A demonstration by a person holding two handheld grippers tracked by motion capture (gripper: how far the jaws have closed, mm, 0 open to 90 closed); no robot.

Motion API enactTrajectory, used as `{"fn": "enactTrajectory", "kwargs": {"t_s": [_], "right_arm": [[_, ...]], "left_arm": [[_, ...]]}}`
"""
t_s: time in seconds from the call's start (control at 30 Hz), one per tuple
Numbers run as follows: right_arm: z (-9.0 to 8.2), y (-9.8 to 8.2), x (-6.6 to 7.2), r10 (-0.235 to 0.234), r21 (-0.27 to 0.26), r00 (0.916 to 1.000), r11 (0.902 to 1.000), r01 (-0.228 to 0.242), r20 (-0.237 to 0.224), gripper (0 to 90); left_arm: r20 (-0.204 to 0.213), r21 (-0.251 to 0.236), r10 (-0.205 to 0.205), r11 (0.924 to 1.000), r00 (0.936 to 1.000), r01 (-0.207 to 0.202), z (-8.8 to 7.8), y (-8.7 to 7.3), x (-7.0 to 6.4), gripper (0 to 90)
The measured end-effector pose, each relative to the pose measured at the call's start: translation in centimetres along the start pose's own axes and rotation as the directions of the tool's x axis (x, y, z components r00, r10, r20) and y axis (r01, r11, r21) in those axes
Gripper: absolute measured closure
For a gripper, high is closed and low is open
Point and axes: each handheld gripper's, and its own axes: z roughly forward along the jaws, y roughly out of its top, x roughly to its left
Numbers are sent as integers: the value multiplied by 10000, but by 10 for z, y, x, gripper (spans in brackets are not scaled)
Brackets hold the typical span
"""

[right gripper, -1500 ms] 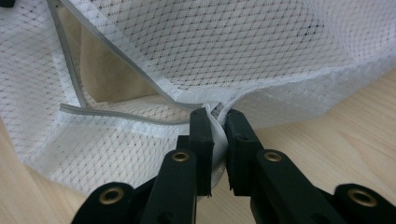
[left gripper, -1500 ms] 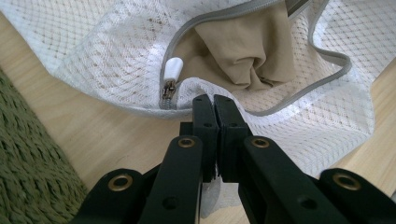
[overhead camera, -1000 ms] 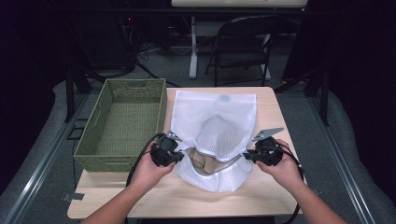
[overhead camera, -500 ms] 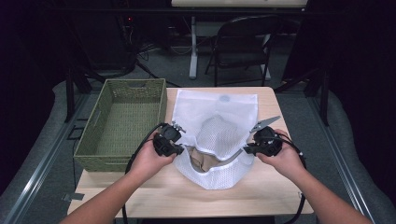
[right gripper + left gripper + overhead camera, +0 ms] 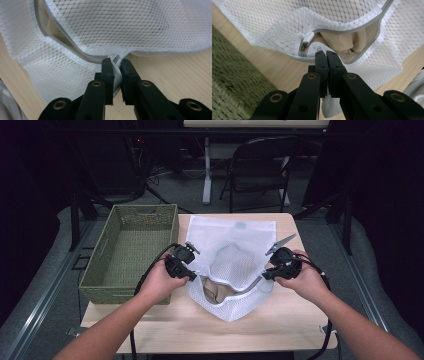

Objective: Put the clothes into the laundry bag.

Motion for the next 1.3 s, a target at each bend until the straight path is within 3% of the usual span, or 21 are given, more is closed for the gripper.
{"fn": "enactTrajectory", "kwargs": {"t_s": [0.43, 0.7, 1.3], "right_arm": [[-10, 13, -7, 325, 464, 9995, 9984, -327, 54, 822], [-18, 19, -16, 374, 733, 9985, 9965, -401, 389, 822], [-28, 25, -31, 491, 700, 9947, 9960, -555, 909, 822]], "left_arm": [[-411, -160, -104, 9998, 9991, 97, -19, 8, 11, 885], [-578, -315, -278, 9992, 9979, 260, -28, 10, 19, 886], [-1002, -519, -565, 9973, 9934, 515, -42, 14, 33, 887]]}}
